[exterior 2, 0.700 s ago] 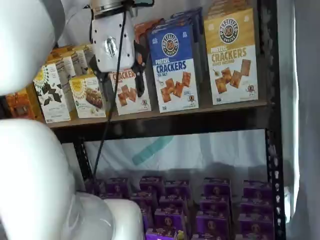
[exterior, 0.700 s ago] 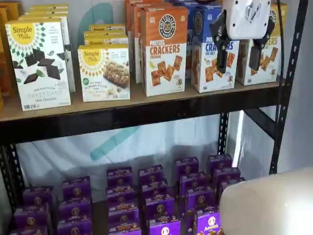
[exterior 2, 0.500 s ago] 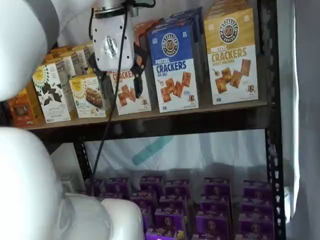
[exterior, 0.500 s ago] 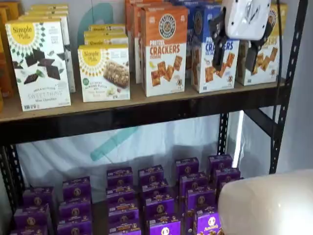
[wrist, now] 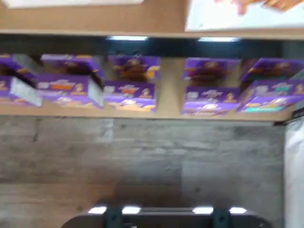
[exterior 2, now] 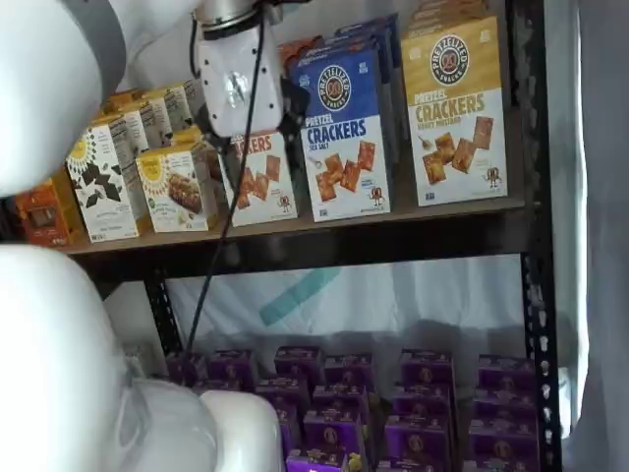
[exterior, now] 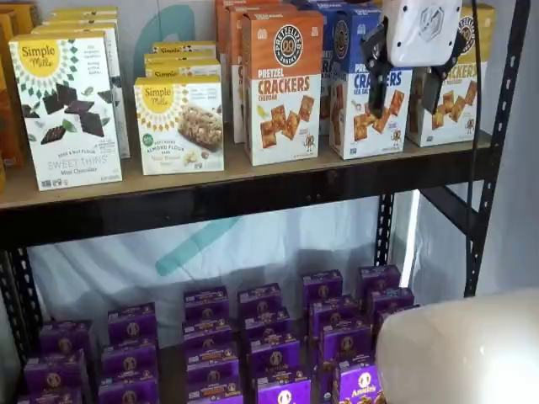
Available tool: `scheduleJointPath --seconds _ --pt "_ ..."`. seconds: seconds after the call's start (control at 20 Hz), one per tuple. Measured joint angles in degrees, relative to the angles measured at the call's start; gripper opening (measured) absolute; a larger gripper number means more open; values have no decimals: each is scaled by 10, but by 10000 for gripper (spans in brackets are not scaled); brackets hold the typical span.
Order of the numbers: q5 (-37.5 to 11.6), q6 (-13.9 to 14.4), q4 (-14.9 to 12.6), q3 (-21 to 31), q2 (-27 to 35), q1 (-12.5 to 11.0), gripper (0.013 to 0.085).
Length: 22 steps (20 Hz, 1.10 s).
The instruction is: Retrieve the yellow and white box located on the top shelf, the sixth one from the left
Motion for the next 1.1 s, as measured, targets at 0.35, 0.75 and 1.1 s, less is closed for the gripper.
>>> scheduleJointPath --seconds 0.35,0.75,1.1 --pt "-68 -98 0 -14 37 -102 850" --pt "-110 -192 11 -54 96 -198 850" --pt "-139 -240 20 -83 134 -249 850"
